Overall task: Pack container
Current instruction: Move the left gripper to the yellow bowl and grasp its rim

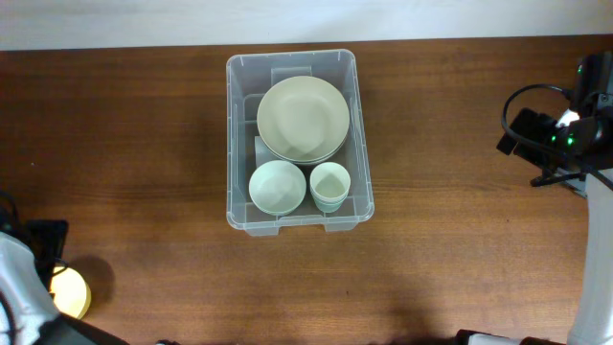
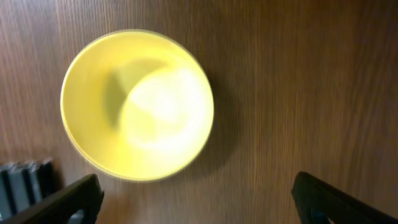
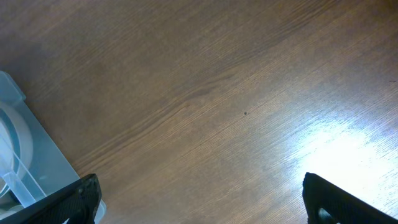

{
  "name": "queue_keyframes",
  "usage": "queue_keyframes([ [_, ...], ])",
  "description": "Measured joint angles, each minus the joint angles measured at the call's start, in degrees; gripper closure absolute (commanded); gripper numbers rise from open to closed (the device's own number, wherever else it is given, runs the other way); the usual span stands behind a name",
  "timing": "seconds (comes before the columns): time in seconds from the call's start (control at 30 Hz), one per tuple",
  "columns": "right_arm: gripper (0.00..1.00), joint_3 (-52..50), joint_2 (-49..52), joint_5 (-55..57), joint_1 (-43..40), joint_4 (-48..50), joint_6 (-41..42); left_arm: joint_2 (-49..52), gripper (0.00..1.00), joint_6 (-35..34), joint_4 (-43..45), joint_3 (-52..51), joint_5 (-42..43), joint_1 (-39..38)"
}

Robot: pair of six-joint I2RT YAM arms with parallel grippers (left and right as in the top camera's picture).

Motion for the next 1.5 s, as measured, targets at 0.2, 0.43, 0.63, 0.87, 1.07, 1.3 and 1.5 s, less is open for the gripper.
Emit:
queue_keyframes([
  [0.2, 0.01, 0.0, 0.0, 0.02, 0.0, 0.0, 0.0, 7.91, 0.02, 0.0, 3.8, 0.0, 0.42, 0.83],
  [0.43, 0.01, 0.0, 0.0, 0.0, 0.0, 0.0, 0.0, 14.97, 0.26, 1.81, 6.36, 0.0, 0.7, 0.83],
  [0.63, 0.01, 0.0, 0.0, 0.02, 0.0, 0.0, 0.02, 17.57, 0.73, 3.41, 7.69, 0.0, 0.98, 0.83],
  [0.87, 0.01, 0.0, 0.0, 0.0, 0.0, 0.0, 0.0, 19.43, 0.99, 3.8, 7.26, 0.0, 1.16, 0.83],
  [1.07, 0.01, 0.0, 0.0, 0.02, 0.0, 0.02, 0.02, 19.37, 0.99, 3.85, 7.41, 0.02, 2.78, 0.83],
  [1.3, 0.01, 0.0, 0.0, 0.0, 0.0, 0.0, 0.0, 19.32, 0.99, 7.15, 6.32, 3.1, 10.84, -2.91],
  [1.5, 0.01, 0.0, 0.0, 0.0, 0.0, 0.02, 0.0, 16.81, 0.99, 9.33, 5.44, 6.91, 15.52, -13.99],
])
